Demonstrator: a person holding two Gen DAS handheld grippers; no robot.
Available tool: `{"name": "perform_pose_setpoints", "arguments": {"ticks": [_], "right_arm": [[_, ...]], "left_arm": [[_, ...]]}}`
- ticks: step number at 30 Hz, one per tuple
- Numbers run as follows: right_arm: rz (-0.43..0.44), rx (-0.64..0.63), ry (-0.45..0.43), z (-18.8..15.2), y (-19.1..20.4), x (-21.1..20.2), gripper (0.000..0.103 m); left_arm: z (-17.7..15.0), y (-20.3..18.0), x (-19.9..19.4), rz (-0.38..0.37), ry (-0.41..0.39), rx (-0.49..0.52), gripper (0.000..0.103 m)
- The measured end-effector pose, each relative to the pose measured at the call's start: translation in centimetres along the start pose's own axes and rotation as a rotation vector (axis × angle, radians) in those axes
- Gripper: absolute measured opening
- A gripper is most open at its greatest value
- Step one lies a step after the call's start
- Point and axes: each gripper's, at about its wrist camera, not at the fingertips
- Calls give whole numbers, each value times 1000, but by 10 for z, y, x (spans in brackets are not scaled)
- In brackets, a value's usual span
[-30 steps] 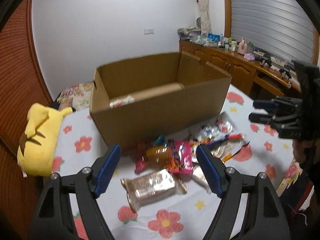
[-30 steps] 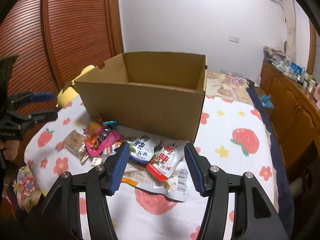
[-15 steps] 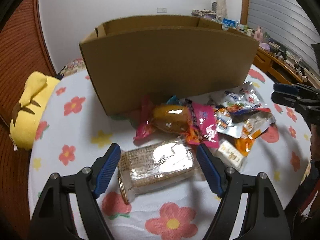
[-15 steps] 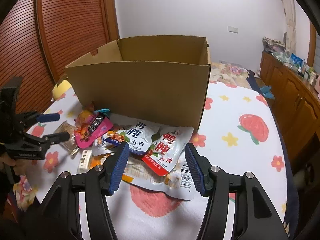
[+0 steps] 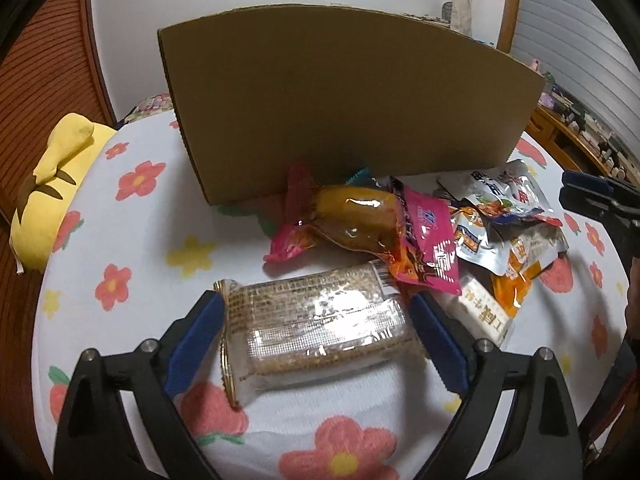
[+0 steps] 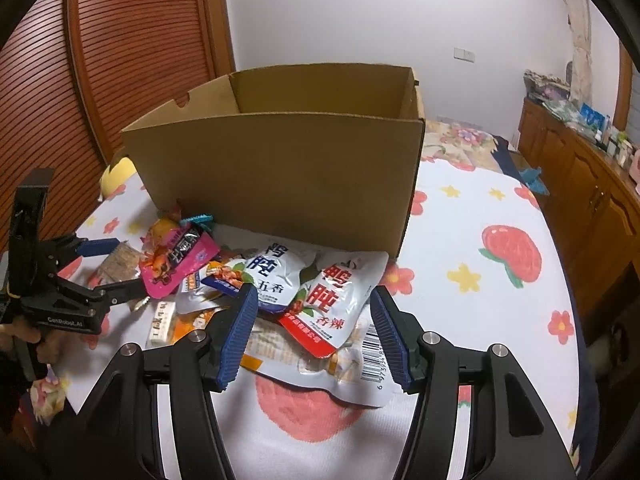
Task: Organize snacks
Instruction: 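Return both tools to the pile and grasp the wafer bar with the left tool, then grasp the white-and-red duck-neck packet with the right tool while the left tool lifts the wafer bar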
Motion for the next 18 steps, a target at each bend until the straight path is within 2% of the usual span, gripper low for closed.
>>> {"name": "perform_pose_setpoints", "arguments": {"ticks": [2,4,6,18], "right_arm": [[-4,-2,3,-1,0,2,60],[-7,0,7,-2,-1,3,60],[-11,2,8,-3,-3,5,60],[-23,33,59,8,-6,40,60]], "left_arm": [[-1,2,2,-16,10,-17,94],[-3,4,-3,-16,-3,-15,85],[-5,4,-7,-25,1,-16,82],[-22,-1,-17,-45,-28,3,82]]}}
Point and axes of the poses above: each gripper's, at about its wrist camera, not at the fingertips, and x roughly the way its jaws point, y to its left, z to its top, and after that the axes turned 13 degrees about -z, right-handed
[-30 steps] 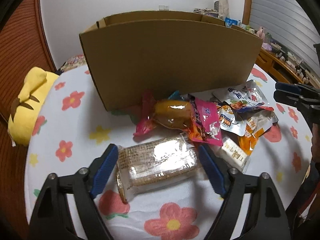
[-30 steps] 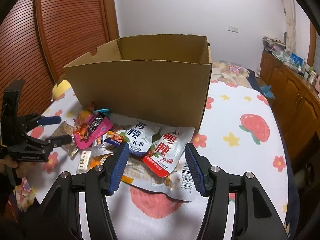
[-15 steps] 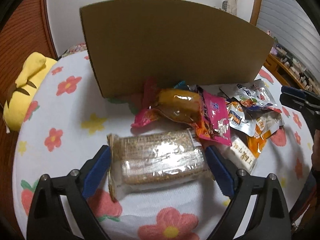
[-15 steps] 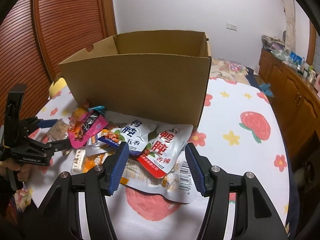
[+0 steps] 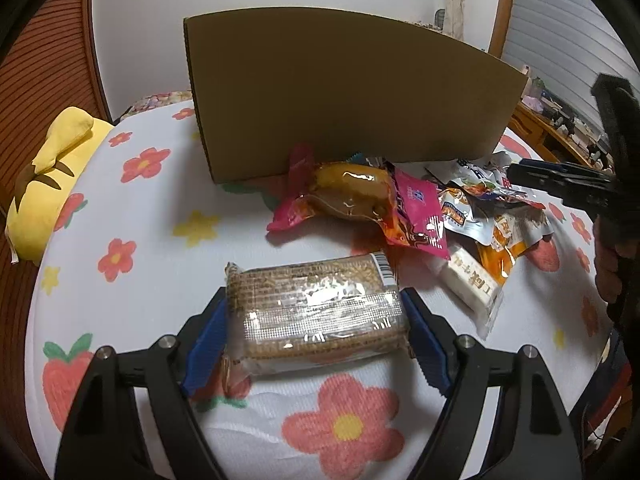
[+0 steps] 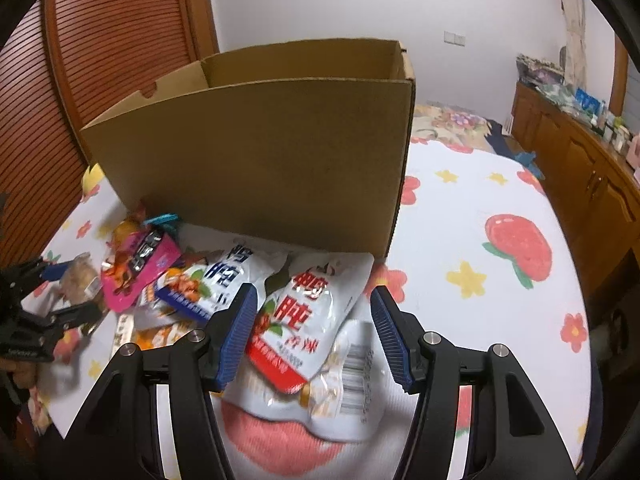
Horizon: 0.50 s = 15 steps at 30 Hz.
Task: Organize snacks
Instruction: 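Grasp the white-and-red duck-neck packet with the right tool while the left tool lifts the wafer bar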
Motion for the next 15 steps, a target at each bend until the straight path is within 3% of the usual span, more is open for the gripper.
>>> {"name": "perform_pose_setpoints", "arguments": {"ticks": [11,13,15], "right_arm": [[60,63,68,2,-4,25,60],[72,65,68,1,-6,23,53],[74,65,71,0,-10,22,37]], "left_arm": [[-2,1,-1,3,-12,-4,82],[-2,1,-1,3,-12,-4,82],[-2,1,-1,2,-12,-4,82]]}}
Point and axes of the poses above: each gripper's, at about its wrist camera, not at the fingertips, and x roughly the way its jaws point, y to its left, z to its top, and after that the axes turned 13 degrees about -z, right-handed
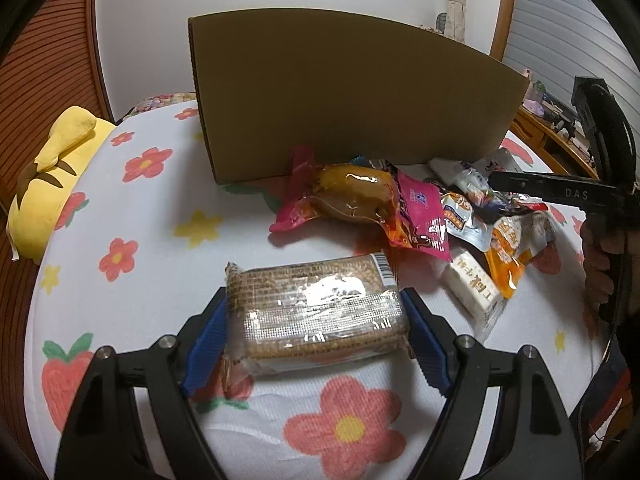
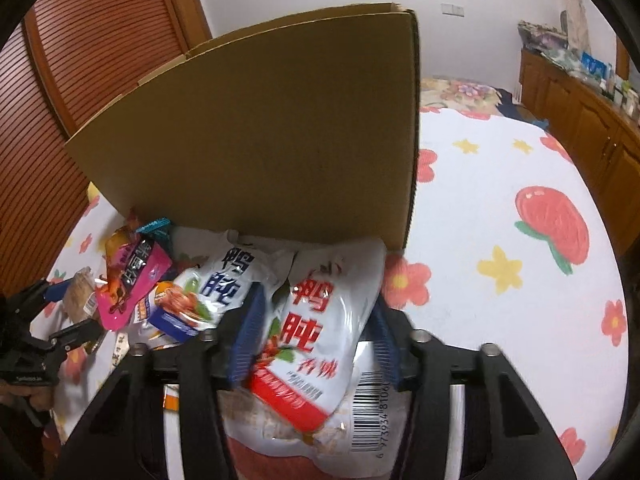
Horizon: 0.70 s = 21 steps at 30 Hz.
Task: Organize snacks
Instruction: 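Grasp the white-and-red duck-neck packet with the right tool while the left tool lifts the wafer bar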
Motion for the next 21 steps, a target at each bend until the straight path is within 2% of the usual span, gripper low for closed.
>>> {"name": "perform_pose_setpoints", "arguments": {"ticks": [6,9,21], "right_arm": [[18,8,-11,-5,-8,-9,25],[15,0,-19,-6,-7,-13,23],[17,-32,-105,-17,4,-50,21]], "left_arm": [[0,0,0,1,0,0,82],[1,1,0,2,2,1,82],[0,-3,-5,22,-7,20,81]]}}
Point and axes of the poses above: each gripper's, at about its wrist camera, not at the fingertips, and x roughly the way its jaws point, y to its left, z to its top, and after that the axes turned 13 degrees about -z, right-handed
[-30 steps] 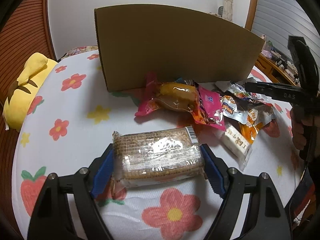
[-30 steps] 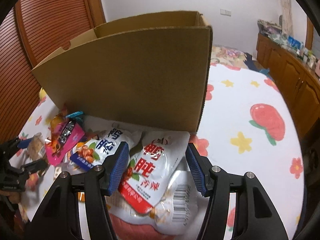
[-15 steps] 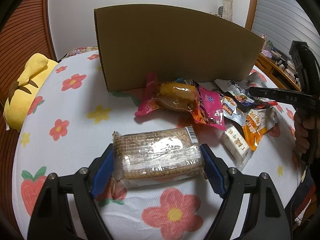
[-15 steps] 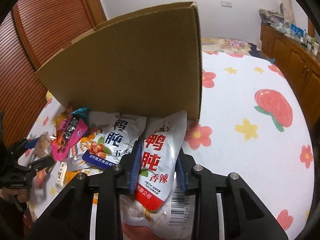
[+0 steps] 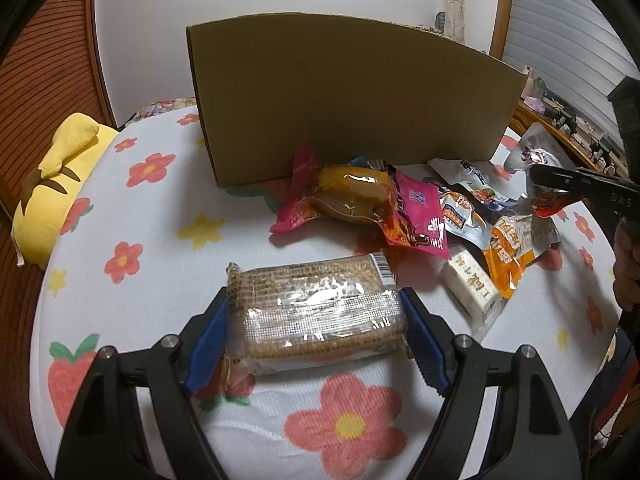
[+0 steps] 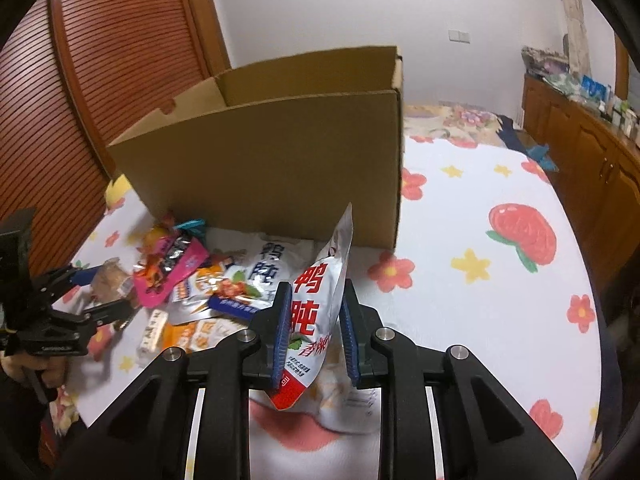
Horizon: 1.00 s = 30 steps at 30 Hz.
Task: Organize snacks
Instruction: 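Grasp the white-and-red duck-neck packet with the right tool while the left tool lifts the wafer bar, then carry both snacks into the cardboard box and open both tools to release them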
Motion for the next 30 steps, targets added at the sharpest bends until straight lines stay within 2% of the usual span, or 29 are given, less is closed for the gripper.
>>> {"name": "perform_pose_setpoints", "arguments": {"ticks": [7,15,30], "right_arm": [[29,-17,-34,-7,14,-16,21],[52,-31,-68,-13,24,-35,21],[78,-47,-111,-23,34,-62,21]], "left_arm": [[-3,-9,-22,-24,-47,9,81],[9,-34,-54,-57,-118,51,81],[28,-72,-87,-76,-203,145,81]]}}
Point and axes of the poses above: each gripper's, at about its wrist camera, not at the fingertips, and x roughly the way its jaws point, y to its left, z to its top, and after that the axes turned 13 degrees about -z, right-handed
